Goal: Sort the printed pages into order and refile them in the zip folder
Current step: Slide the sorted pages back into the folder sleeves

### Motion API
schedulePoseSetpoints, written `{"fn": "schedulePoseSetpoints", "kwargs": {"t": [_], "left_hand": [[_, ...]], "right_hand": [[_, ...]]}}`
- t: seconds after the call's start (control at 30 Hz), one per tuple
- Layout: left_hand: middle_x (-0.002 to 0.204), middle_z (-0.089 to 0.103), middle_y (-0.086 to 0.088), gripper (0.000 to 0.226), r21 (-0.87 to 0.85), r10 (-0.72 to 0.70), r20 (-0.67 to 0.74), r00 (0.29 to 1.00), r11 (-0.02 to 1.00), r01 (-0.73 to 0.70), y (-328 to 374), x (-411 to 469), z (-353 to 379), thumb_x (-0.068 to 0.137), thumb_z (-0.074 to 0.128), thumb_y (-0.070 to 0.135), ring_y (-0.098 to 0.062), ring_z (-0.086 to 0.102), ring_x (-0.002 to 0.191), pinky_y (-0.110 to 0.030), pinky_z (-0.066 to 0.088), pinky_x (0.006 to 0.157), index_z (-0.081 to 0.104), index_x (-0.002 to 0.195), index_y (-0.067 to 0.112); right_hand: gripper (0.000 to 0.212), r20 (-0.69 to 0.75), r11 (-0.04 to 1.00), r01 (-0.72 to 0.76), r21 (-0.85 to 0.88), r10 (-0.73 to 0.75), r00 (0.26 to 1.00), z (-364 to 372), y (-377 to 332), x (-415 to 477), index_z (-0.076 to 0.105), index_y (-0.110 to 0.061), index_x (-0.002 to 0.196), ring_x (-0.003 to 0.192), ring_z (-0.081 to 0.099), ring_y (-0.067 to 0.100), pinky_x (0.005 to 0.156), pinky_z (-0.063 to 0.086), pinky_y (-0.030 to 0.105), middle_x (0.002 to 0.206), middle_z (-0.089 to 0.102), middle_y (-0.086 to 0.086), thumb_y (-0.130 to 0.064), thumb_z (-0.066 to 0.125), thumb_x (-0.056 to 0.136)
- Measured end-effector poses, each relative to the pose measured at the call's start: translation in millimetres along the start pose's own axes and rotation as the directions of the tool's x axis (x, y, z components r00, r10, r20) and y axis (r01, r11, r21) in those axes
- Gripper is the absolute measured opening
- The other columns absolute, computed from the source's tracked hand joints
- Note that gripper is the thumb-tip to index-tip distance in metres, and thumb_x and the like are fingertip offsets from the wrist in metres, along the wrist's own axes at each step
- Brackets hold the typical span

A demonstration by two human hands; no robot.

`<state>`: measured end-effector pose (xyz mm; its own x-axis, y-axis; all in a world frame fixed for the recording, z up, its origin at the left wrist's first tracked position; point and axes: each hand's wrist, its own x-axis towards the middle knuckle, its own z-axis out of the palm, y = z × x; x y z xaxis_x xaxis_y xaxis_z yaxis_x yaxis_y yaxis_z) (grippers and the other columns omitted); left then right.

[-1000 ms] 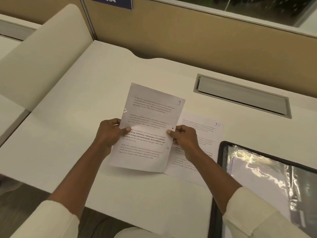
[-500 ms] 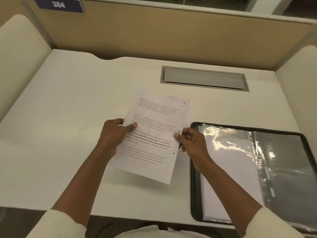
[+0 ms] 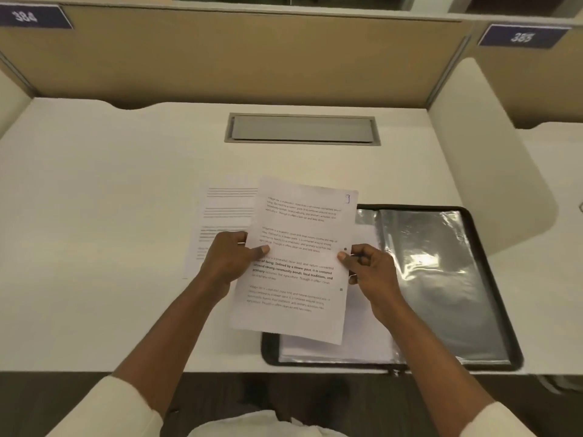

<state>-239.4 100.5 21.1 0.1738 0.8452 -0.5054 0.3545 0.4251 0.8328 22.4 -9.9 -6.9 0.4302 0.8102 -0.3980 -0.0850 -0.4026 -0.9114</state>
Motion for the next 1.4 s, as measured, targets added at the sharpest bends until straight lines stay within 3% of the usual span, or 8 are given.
{"fn": "schedulePoseSetpoints", "kwargs": {"t": [0.33,0.4,0.63,0.8,0.93,1.1,1.2,1.4], "left_hand": [[0.102,0.081,0.001,0.024,0.048,0.046,-0.037,0.998,0.998,-0.044,1.1,-39.2,131.7,0.092,0.081,0.013,-0.019,0.079,0.085,-0.042,0.065,0.081,0.076,0.116,0.017],[0.101,0.081,0.0,0.023,0.039,0.038,-0.018,0.999,0.999,-0.037,4.3,-42.6,149.6,0.094,0.079,0.011,-0.021,0.079,0.086,-0.044,0.065,0.081,0.076,0.116,0.015],[0.103,0.081,0.004,0.024,0.116,0.041,0.012,0.999,0.992,-0.042,22.0,-24.3,182.4,0.094,0.079,0.014,-0.021,0.079,0.087,-0.05,0.065,0.084,0.075,0.118,0.019],[0.103,0.08,0.004,0.026,0.154,0.036,0.045,0.998,0.987,-0.043,36.1,1.6,197.4,0.096,0.078,0.018,-0.021,0.079,0.087,-0.049,0.065,0.084,0.074,0.121,0.019],[0.103,0.08,0.008,0.026,0.173,0.019,0.094,0.995,0.984,-0.035,41.6,22.4,204.9,0.096,0.078,0.02,-0.017,0.079,0.086,-0.048,0.065,0.085,0.074,0.121,0.024],[0.104,0.08,0.01,0.026,0.208,0.011,0.137,0.991,0.977,-0.04,48.2,39.6,210.2,0.096,0.077,0.021,-0.017,0.079,0.085,-0.049,0.065,0.083,0.073,0.121,0.026],[0.104,0.079,0.01,0.027,0.191,0.03,0.132,0.991,0.98,-0.055,56.6,46.2,215.9,0.096,0.076,0.02,-0.016,0.078,0.086,-0.047,0.065,0.084,0.074,0.122,0.025],[0.1,0.079,0.007,0.021,0.152,0.053,0.029,0.998,0.987,-0.057,64.6,56.6,225.4,0.097,0.076,0.02,-0.014,0.078,0.083,-0.04,0.065,0.078,0.074,0.118,0.02]], "right_hand": [[0.016,-0.016,1.0,-0.018,0.011,0.019,1.0,-127.4,11.4,-9.4,0.072,-0.006,0.106,0.079,0.078,0.015,0.061,0.058,0.024,0.092,0.081,0.003,-0.015,0.078,0.094],[0.021,-0.015,0.999,-0.031,-0.008,0.031,0.999,-147.4,8.2,-4.2,0.071,-0.006,0.108,0.083,0.079,0.016,0.068,0.063,0.03,0.092,0.081,0.003,-0.011,0.081,0.09],[0.034,-0.03,0.999,0.005,-0.054,-0.007,1.0,-202.3,-23.2,44.4,0.071,-0.002,0.107,0.077,0.077,0.022,0.065,0.06,0.027,0.092,0.079,0.015,0.002,0.087,0.078],[0.044,0.041,0.984,0.036,-0.173,-0.029,0.999,-226.6,-56.6,88.7,0.072,-0.006,0.111,0.079,0.076,0.024,0.069,0.063,0.032,0.089,0.079,0.01,0.001,0.092,0.073],[0.043,0.156,0.897,0.096,-0.432,-0.031,0.987,-231.6,-84.3,125.8,0.074,-0.01,0.108,0.088,0.078,0.024,0.075,0.065,0.035,0.096,0.08,0.006,-0.007,0.096,0.071],[0.042,0.341,0.68,0.184,-0.71,0.103,0.934,-215.7,-120.3,163.6,0.076,-0.016,0.105,0.088,0.077,0.017,0.085,0.062,0.032,0.097,0.08,-0.001,-0.019,0.098,0.069],[0.04,0.42,0.571,0.257,-0.78,0.173,0.891,-198.5,-135.3,181.8,0.078,-0.016,0.103,0.083,0.075,0.011,0.079,0.061,0.028,0.097,0.079,-0.006,-0.026,0.098,0.07],[0.03,0.481,0.545,0.266,-0.795,0.299,0.824,-178.5,-146.9,222.5,0.083,-0.025,0.096,0.09,0.077,0.019,0.079,0.062,0.03,0.096,0.081,-0.007,-0.026,0.098,0.07]]}}
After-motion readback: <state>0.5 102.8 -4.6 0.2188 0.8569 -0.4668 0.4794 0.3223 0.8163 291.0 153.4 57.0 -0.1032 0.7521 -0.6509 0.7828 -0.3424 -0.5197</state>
